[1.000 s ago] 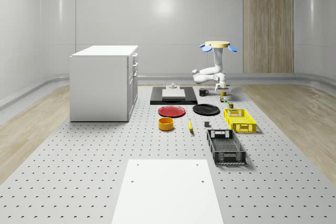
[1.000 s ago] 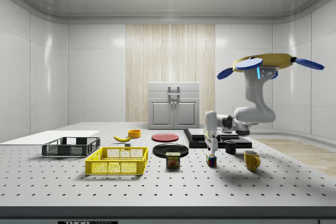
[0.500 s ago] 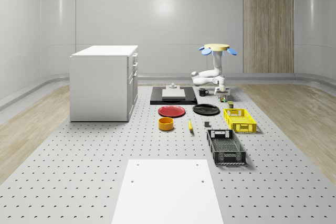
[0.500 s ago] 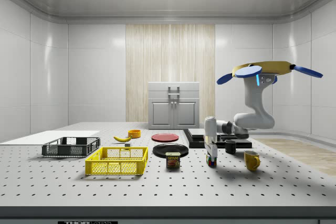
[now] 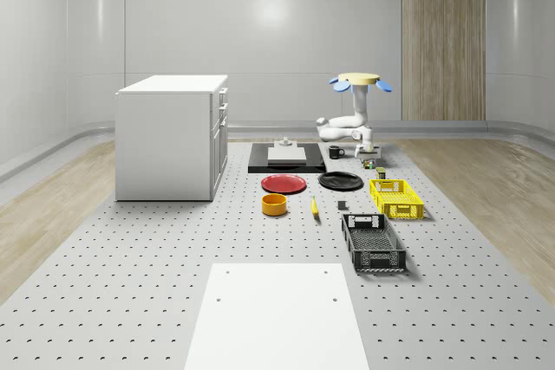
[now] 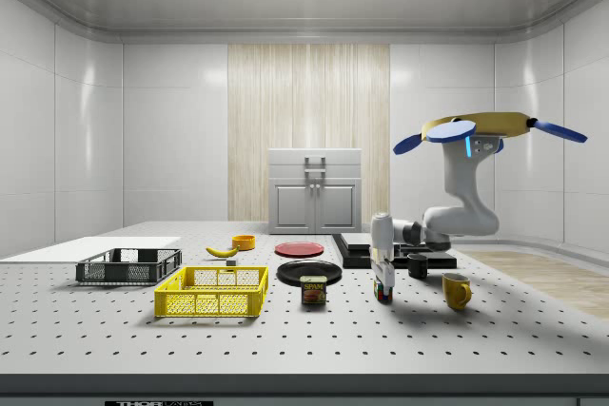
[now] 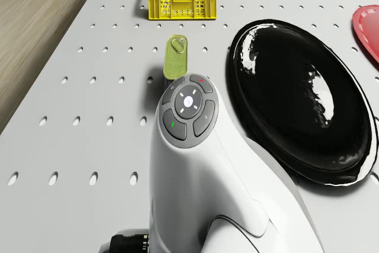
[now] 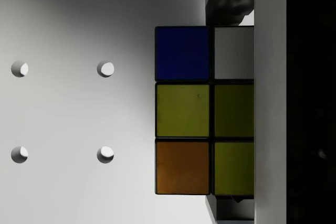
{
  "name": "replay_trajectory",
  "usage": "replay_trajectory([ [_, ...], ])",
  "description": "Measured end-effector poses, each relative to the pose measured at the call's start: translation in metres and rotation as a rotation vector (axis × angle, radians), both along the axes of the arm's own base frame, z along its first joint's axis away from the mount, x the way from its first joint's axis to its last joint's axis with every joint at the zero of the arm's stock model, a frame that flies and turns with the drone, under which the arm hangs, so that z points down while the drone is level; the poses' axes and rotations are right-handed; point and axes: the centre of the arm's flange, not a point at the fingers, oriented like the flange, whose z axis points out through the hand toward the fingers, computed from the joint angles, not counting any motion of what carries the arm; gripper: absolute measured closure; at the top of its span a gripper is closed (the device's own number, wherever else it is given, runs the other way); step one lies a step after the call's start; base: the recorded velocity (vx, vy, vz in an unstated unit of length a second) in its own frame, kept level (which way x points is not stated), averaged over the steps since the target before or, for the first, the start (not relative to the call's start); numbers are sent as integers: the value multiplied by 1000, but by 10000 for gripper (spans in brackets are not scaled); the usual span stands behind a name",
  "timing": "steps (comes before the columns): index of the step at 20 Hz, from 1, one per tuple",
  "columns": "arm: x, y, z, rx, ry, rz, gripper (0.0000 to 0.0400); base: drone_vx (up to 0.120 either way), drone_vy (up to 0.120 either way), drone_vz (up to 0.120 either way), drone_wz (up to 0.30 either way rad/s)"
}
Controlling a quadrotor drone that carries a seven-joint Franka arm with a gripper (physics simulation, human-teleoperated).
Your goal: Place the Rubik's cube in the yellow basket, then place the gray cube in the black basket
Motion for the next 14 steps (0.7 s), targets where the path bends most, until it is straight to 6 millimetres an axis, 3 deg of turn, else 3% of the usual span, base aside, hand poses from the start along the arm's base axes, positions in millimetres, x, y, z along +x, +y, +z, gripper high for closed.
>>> replay_trajectory([
  [12,0,0,5,0,0,0,0,0,-3,0,0],
  [14,0,0,5,0,0,0,25,0,0,0,0],
])
